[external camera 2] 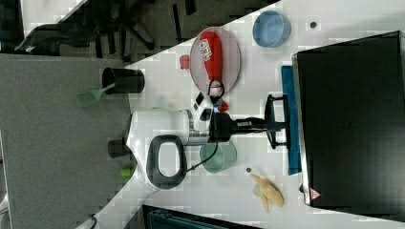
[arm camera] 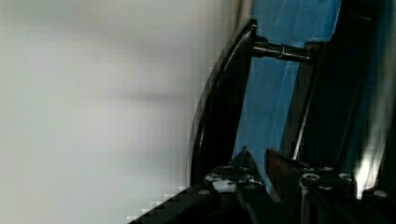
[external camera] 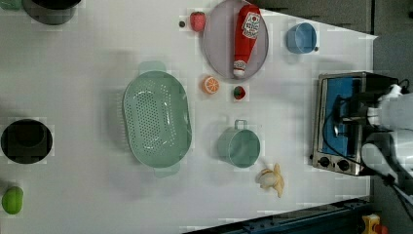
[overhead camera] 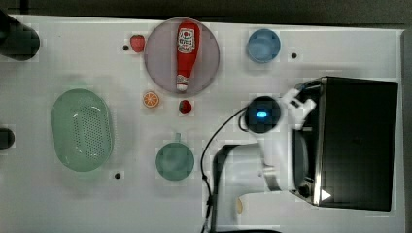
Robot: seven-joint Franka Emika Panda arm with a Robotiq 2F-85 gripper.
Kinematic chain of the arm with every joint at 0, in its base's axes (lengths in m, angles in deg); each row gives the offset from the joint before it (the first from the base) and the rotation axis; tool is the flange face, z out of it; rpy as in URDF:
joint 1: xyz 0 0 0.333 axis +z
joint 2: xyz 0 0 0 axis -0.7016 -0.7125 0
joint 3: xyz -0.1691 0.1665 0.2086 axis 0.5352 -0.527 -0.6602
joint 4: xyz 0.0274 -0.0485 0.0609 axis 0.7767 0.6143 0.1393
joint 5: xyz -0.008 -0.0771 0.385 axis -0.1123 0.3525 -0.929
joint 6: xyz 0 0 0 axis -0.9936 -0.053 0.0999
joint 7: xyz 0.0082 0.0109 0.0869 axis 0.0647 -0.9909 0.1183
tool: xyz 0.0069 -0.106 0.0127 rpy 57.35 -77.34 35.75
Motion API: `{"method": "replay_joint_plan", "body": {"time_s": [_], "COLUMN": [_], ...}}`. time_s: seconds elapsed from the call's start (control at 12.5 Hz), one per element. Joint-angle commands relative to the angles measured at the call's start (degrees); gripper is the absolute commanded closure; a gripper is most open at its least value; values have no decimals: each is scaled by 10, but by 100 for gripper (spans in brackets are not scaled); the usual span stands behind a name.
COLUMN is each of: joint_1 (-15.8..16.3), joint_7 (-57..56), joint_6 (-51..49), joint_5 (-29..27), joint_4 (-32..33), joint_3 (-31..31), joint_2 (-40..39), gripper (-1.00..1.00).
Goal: Flap open oven.
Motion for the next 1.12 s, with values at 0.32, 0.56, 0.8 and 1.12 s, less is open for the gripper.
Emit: {"method": "replay_joint_plan", "body": {"time_s": [0.32, 0.56, 0.8, 1.12], "joint_1": [66, 78, 81, 84], "joint_7": [267, 296, 296, 317], "joint_6": [7, 10, 13, 53], "joint_5": [95, 109, 109, 107], "joint_4": [-5, -22, -42, -52], "joint_3": [-51, -51, -51, -53], "joint_2": [-102, -146, -181, -204], "gripper": [65, 65, 65, 65]}}
